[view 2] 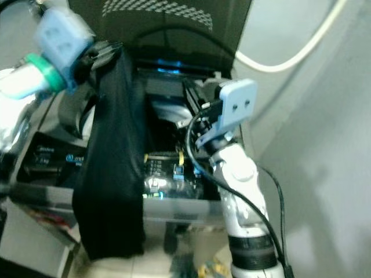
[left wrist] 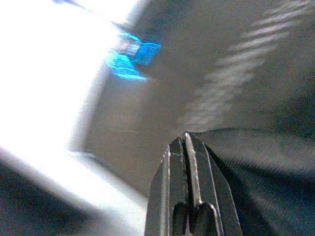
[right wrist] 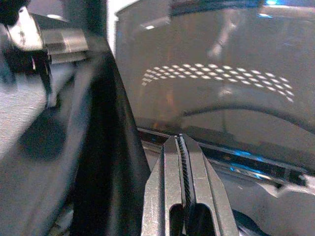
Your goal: Clothes washing
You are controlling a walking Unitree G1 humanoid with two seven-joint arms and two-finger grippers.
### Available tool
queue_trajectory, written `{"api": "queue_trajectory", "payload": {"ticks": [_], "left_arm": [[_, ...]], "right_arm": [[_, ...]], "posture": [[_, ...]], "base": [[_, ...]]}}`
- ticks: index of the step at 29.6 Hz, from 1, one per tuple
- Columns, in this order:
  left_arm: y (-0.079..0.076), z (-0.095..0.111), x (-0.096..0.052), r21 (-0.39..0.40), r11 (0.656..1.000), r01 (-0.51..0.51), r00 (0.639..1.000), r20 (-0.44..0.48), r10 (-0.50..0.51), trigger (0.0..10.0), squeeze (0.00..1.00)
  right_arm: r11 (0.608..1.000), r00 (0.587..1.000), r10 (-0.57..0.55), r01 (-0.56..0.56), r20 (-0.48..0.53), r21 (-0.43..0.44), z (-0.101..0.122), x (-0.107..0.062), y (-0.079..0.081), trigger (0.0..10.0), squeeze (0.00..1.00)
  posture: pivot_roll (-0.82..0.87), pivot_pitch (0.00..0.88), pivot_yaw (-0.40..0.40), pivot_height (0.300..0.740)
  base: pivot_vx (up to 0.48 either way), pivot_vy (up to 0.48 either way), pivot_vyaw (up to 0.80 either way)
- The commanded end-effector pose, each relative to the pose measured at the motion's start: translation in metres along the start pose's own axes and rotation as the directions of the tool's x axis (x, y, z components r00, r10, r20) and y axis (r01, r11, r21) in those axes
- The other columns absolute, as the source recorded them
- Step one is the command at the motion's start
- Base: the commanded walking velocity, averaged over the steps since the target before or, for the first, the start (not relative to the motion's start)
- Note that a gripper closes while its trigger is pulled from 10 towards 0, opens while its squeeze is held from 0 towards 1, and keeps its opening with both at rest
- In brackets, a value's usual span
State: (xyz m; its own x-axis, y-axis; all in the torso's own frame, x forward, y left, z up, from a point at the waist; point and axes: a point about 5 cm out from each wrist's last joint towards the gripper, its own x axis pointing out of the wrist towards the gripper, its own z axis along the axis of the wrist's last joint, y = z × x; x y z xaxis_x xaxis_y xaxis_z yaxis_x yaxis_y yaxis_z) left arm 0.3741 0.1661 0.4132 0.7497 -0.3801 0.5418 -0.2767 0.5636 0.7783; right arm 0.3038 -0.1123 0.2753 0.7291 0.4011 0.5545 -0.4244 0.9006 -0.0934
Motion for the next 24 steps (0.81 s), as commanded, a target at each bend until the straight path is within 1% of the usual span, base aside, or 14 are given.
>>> {"api": "queue_trajectory", "payload": {"ticks": [1,3,5,6,7,8,9,11,12,13,14,15,16,24], "left_arm": [[0.014,0.01,0.005,0.239,0.962,-0.134,0.987,0.115,0.109,10.0,0.0],[0.007,0.003,0.005,0.369,0.925,-0.089,0.991,0.126,0.045,10.0,0.0],[0.0,-0.005,0.004,0.345,0.938,-0.015,0.997,0.077,-0.012,10.0,0.0],[-0.007,-0.011,0.003,0.245,0.969,0.044,0.998,0.032,-0.054,10.0,0.0],[-0.007,-0.011,0.003,0.245,0.969,0.044,0.998,0.032,-0.054,10.0,0.0],[-0.02,-0.019,0.0,0.091,0.985,0.146,0.989,-0.021,-0.145,10.0,0.0],[-0.02,-0.019,0.0,0.091,0.985,0.146,0.989,-0.021,-0.145,10.0,0.0],[-0.053,-0.03,-0.013,-0.247,0.898,0.364,0.925,-0.023,-0.38,10.0,0.0],[-0.063,-0.033,-0.016,-0.344,0.839,0.421,0.894,0.0,-0.448,10.0,0.0],[-0.063,-0.033,-0.016,-0.344,0.839,0.421,0.894,0.0,-0.448,10.0,0.0],[-0.067,-0.034,-0.019,-0.397,0.797,0.454,0.876,0.036,-0.481,10.0,0.43],[-0.067,-0.034,-0.019,-0.397,0.797,0.454,0.876,0.036,-0.481,10.0,0.43],[-0.067,-0.034,-0.019,-0.417,0.787,0.455,0.876,0.051,-0.48,10.0,1.0],[-0.055,-0.043,-0.024,-0.4,0.805,0.438,0.889,0.058,-0.455,10.0,1.0]], "right_arm": [[1.0,1.0,-0.012,0.012,-0.005,-0.012,0.002,-0.003,-0.002,10.0,0.0],[1.0,1.0,-0.016,0.016,-0.006,-0.013,0.002,-0.005,-0.002,10.0,0.0],[1.0,1.0,-0.017,0.017,-0.006,-0.013,0.002,-0.005,-0.002,10.0,0.0],[1.0,1.0,-0.018,0.018,-0.006,-0.013,0.002,-0.005,-0.001,10.0,0.0],[1.0,1.0,-0.018,0.018,-0.006,-0.013,0.002,-0.005,-0.001,10.0,0.0],[1.0,1.0,-0.019,0.019,-0.006,-0.013,0.003,-0.006,-0.001,10.0,0.0],[1.0,1.0,-0.019,0.019,-0.006,-0.013,0.003,-0.006,-0.001,10.0,0.0],[1.0,1.0,-0.022,0.022,-0.007,-0.012,0.002,-0.006,-0.001,10.0,0.0],[1.0,1.0,-0.023,0.023,-0.008,-0.012,0.003,-0.007,-0.001,10.0,0.0],[1.0,1.0,-0.023,0.023,-0.008,-0.012,0.003,-0.007,-0.001,10.0,0.0],[1.0,1.0,-0.023,0.023,-0.008,-0.012,0.003,-0.007,-0.001,10.0,0.0],[1.0,1.0,-0.023,0.023,-0.008,-0.012,0.003,-0.007,-0.001,10.0,0.0],[1.0,1.0,-0.022,0.022,-0.007,-0.012,0.003,-0.007,-0.001,10.0,0.0],[1.0,1.0,-0.012,0.012,-0.004,-0.005,0.003,-0.004,0.0,10.0,0.0]], "posture": [[0.08,0.075,0.031,0.74],[0.07,0.08,0.035,0.74],[0.07,0.082,0.037,0.74],[0.07,0.083,0.039,0.74],[0.07,0.083,0.039,0.74],[0.07,0.086,0.039,0.74],[0.07,0.086,0.039,0.74],[0.07,0.088,0.038,0.74],[0.07,0.087,0.038,0.74],[0.07,0.087,0.038,0.74],[0.08,0.088,0.038,0.74],[0.08,0.088,0.038,0.74],[0.08,0.087,0.037,0.74],[0.1,0.085,0.031,0.74]], "base": [[0.0,0.0,0.0],[0.0,0.0,0.0],[0.0,0.0,0.0],[0.0,0.0,0.0],[0.0,0.0,0.0],[0.0,0.0,0.0],[0.0,0.0,0.0],[0.0,0.0,0.0],[0.0,0.0,0.0],[0.0,0.0,0.0],[0.0,0.0,0.0],[0.0,0.0,0.0],[0.0,0.0,0.0],[0.0,0.0,0.0]]}}
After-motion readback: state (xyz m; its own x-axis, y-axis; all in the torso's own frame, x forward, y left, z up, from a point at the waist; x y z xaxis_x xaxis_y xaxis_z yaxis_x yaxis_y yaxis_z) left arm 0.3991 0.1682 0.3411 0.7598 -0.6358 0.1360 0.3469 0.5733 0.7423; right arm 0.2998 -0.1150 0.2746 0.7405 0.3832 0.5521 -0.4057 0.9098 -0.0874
